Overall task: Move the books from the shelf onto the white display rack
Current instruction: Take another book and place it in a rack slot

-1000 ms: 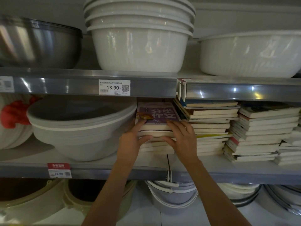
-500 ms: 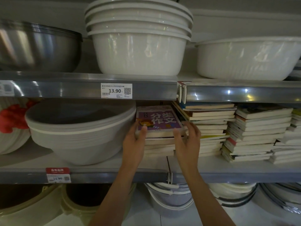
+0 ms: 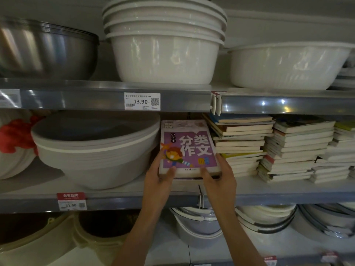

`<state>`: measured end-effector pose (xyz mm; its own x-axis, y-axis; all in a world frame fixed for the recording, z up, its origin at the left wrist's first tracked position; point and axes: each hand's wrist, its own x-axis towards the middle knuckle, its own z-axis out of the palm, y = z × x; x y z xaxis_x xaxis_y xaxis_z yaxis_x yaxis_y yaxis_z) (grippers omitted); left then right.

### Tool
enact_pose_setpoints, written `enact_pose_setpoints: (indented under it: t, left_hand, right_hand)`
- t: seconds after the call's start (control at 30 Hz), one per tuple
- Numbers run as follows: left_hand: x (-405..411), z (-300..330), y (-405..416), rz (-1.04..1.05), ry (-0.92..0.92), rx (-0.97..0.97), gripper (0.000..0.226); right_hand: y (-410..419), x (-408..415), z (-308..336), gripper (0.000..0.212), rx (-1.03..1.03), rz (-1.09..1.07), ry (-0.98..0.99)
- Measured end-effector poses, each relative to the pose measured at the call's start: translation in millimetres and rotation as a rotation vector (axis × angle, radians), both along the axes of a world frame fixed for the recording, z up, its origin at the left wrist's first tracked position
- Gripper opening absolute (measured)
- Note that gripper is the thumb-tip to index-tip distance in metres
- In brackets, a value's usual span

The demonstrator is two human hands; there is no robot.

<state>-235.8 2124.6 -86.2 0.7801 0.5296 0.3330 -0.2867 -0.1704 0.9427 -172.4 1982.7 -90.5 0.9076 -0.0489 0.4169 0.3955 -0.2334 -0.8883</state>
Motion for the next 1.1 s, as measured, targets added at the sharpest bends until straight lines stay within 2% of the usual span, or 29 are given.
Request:
enact_pose_setpoints:
  t: [0.07, 0.2, 0.37, 0.6, 0.73, 0.9, 1.1]
  left_hand:
    - [-6, -8, -1, -0.021, 0.038, -0.046, 0.051]
    - [-4, -10, 2, -0.073, 0.134, -0.066, 0.065]
    - [-2, -5, 6, -0.066, 0.128, -0.005, 0.063]
    - [-11, -18, 3, 0.016, 0.073, 0.157, 0.059]
    - [-27, -34, 1, 0.001, 0.046, 0.177, 0.073]
    - [-54, -39, -5, -0.005, 0.023, 0.189, 0.068]
    - [-89, -42, -44, -0.017, 0.013, 0.226, 0.070]
  right_hand:
    - [-6, -4, -8, 0.063, -0.009, 0.086, 0.047]
    - [-15, -3, 3, 0.060, -0.041, 0.218, 0.105]
    - [-17, -2, 13, 0.062, -0.056, 0.314, 0.204]
    - [-12, -16, -10, 0.060, -0.090, 0.226, 0.117]
    - [-16, -40, -18, 0.054, -0.060, 0.219, 0.019]
    - [-30, -65, -33, 0.074, -0.054, 0.225, -0.020]
    - [-69, -108, -33, 0.061, -0.002, 0.199, -0.098]
